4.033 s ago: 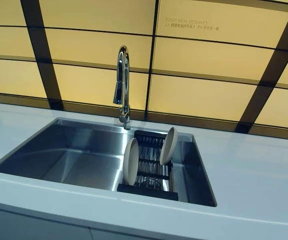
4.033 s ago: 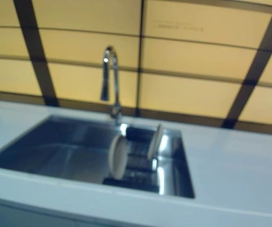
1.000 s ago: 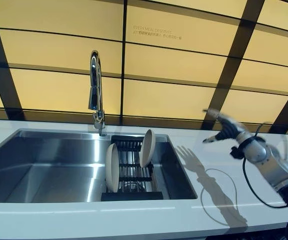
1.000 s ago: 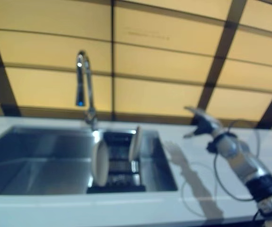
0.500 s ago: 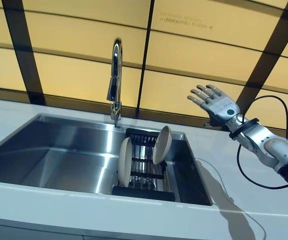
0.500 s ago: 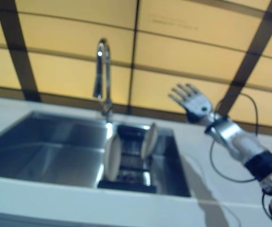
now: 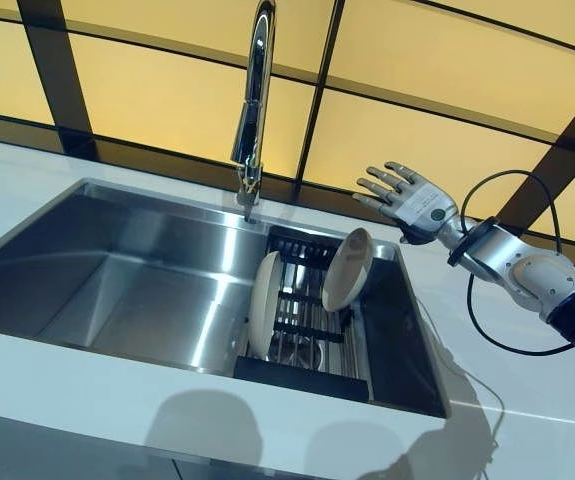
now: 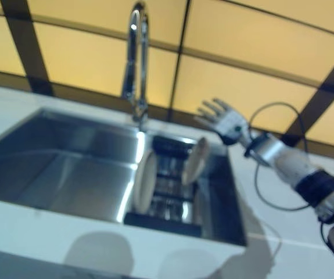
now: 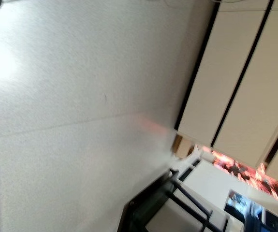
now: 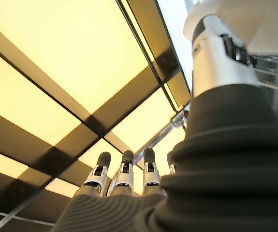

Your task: Take plates into dishwasher

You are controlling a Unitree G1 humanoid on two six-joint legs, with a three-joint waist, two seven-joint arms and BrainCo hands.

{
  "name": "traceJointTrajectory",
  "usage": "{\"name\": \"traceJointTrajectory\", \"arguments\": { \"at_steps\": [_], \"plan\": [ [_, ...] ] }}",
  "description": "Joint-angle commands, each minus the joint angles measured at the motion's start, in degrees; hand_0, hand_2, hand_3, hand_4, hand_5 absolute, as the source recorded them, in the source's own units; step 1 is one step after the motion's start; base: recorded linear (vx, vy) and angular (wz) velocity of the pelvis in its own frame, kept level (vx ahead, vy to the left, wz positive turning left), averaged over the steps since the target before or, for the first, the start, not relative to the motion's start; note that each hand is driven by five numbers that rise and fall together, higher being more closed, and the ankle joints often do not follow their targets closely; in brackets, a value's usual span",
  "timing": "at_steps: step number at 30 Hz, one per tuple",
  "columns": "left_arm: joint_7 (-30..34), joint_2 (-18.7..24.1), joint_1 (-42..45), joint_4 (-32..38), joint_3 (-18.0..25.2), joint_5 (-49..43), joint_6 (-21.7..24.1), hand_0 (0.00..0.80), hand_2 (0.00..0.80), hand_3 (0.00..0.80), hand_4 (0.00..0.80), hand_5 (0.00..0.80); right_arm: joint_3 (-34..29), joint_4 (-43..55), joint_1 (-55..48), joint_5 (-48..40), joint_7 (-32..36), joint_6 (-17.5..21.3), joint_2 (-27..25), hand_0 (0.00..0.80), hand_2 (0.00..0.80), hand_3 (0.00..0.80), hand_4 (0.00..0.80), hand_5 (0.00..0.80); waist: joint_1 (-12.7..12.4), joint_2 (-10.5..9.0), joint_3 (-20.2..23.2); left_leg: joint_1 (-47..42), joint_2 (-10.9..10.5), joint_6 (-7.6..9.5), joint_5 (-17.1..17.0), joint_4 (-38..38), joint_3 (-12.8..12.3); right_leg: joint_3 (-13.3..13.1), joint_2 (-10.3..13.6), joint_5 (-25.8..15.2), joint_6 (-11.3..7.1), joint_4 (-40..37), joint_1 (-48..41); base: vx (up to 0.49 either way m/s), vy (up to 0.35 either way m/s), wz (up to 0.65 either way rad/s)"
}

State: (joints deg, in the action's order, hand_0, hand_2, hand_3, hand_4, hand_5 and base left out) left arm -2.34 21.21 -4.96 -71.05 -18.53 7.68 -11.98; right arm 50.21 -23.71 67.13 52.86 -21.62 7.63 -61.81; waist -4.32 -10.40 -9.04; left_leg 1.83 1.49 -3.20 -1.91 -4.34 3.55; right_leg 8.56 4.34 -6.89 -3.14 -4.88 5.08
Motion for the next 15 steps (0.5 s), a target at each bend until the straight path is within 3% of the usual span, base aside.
{"name": "traceJointTrajectory", "arguments": {
  "at_steps": [1,15],
  "plan": [
    [-0.2,0.6,-2.1,-0.5,-1.8,0.9,0.3,0.0,0.0,0.0,0.0,0.0,1.6,-2.9,6.4,0.5,-0.6,-1.4,-3.2,0.0,0.0,0.0,0.0,0.0,-1.7,0.45,-1.2,2.6,-2.2,3.97,0.8,-0.7,0.4,0.1,0.7,-0.3,-4.73,-0.1,-0.7,0.0,0.0,0.0],
    [0.0,0.0,-2.0,0.0,-2.1,1.5,0.9,0.0,0.0,0.0,0.0,0.0,1.0,-2.9,4.9,1.0,1.0,-0.8,-2.7,0.0,0.0,0.0,0.0,0.0,-1.4,1.11,-1.8,2.7,-2.2,3.44,0.8,-0.7,0.5,0.1,0.7,0.4,-4.36,-0.1,-0.8,-0.005,0.003,0.0]
  ]
}}
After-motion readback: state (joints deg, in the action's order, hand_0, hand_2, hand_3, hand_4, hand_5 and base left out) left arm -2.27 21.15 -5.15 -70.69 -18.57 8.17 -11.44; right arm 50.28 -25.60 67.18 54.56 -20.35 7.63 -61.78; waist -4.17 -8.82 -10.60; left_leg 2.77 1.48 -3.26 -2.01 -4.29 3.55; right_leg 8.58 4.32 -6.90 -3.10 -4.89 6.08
